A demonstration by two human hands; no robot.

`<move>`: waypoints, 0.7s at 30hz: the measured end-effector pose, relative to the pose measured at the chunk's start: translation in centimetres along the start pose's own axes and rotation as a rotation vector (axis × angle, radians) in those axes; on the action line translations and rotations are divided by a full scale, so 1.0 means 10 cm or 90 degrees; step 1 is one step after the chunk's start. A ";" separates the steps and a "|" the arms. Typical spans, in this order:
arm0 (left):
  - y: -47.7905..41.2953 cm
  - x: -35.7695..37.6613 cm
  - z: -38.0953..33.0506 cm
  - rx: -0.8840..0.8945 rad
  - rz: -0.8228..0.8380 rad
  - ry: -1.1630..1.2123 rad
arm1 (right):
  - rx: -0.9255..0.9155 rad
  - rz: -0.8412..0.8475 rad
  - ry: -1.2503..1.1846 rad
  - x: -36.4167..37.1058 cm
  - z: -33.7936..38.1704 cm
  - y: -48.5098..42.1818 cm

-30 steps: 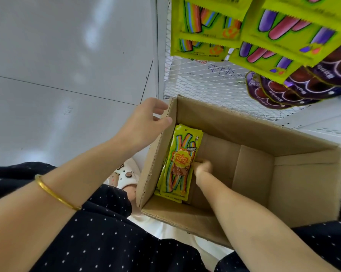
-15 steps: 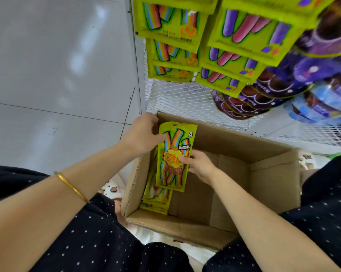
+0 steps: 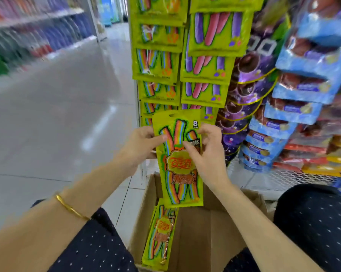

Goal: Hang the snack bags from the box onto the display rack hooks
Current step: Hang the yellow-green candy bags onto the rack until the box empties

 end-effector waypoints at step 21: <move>-0.96 -1.39 -4.69 0.515 -0.296 0.072 | -0.308 -0.179 0.023 -0.99 3.20 -2.84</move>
Point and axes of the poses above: each hand's wrist, its own y-axis away from the middle knuckle, its own x-axis out of the palm, z = x × y, the point moved 6 cm from there along -y, towards the middle knuckle, and after that the axes turned 6 degrees about x, right-handed, at the moved point
